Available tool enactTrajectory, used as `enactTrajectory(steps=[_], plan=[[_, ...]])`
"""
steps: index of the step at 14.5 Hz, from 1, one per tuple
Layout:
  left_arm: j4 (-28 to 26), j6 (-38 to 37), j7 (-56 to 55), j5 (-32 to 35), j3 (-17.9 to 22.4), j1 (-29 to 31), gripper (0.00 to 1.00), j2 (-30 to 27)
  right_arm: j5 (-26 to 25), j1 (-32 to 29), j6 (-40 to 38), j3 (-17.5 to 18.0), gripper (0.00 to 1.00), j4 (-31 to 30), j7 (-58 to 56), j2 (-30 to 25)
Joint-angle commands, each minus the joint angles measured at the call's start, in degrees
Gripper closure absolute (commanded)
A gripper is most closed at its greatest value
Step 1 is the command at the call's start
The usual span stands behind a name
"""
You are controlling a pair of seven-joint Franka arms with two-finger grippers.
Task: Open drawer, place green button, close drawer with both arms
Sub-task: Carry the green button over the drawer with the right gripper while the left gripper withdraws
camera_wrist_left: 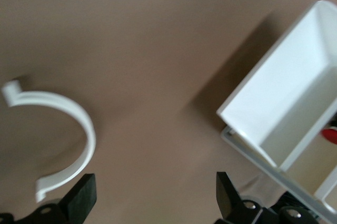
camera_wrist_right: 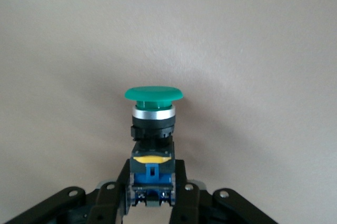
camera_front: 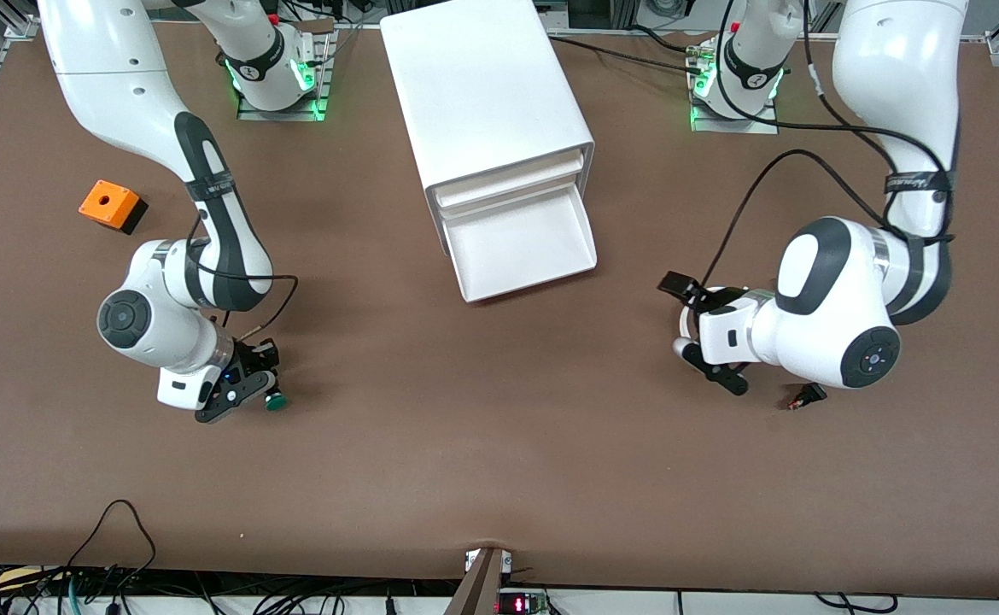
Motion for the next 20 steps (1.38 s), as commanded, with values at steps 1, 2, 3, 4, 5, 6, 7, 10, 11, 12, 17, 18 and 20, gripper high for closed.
enactTrajectory(steps=[1, 2, 3, 4, 5, 6, 7, 10, 11, 12, 17, 18, 20], plan=[[2.22, -3.03, -4.53, 9.42, 0.00, -0.22, 0.00, -4.04, 0.30, 0.96, -3.14, -0.43, 0.92, -0.01, -2.09, -3.24], [2.49, -3.03, -5.41, 12.32, 0.01, -0.13, 0.00, -5.79, -1.00, 1.14, -4.19, -0.35, 0.92, 0.87, -3.05, -4.12], [2.49, -3.20, -5.85, 14.88, 0.01, 0.04, 0.00, -7.38, -2.84, 1.57, -5.86, -0.35, 0.93, 2.62, -3.32, -4.39], [2.58, -3.20, -6.29, 17.25, 0.01, 0.13, 0.00, -8.52, -4.60, 1.67, -8.22, -0.35, 0.92, 4.72, -3.41, -4.56], [2.58, -3.20, -6.99, 18.93, 0.01, 0.22, 0.00, -9.67, -5.58, 2.01, -10.34, -0.35, 0.92, 6.83, -3.50, -4.65], [2.66, -3.12, -7.61, 19.38, 0.09, 0.48, 0.00, -10.03, -5.85, 2.45, -11.31, -0.35, 0.92, 8.16, -3.67, -5.00], [2.66, -2.86, -7.96, 19.30, 0.27, 1.88, 0.00, -11.68, -5.76, 2.89, -11.41, -0.17, 0.92, 8.95, -4.72, -5.53], [-0.13, -1.10, -7.87, 18.51, -0.17, 7.15, 0.00, -15.90, -6.12, 6.66, -14.47, -0.26, 0.92, 11.76, -5.25, -6.24], [-2.58, -0.05, -7.97, 18.94, -0.17, 7.51, 0.00, -17.75, -6.20, 7.46, -15.62, -0.26, 0.92, 13.51, -5.60, -6.24], [-3.65, 0.83, -7.97, 19.29, -0.17, 7.52, 0.00, -19.07, -6.12, 8.08, -16.94, -0.17, 0.92, 15.10, -6.91, -6.24], [-21.99, 11.36, -14.10, 18.50, 0.01, 9.54, 0.00, -33.03, -6.73, 14.05, -25.82, -0.08, 0.92, 23.28, -9.91, -6.24], [-25.34, 13.39, -16.82, 18.50, 0.01, 9.54, 0.00, -35.15, -6.73, 15.36, -26.70, 0.00, 0.92, 24.16, -10.52, -6.24], [-26.87, 14.02, -21.92, 18.50, 0.01, 9.54, 0.00, -36.66, -6.90, 19.22, -29.24, 0.01, 0.92, 26.00, -11.84, -6.06]])
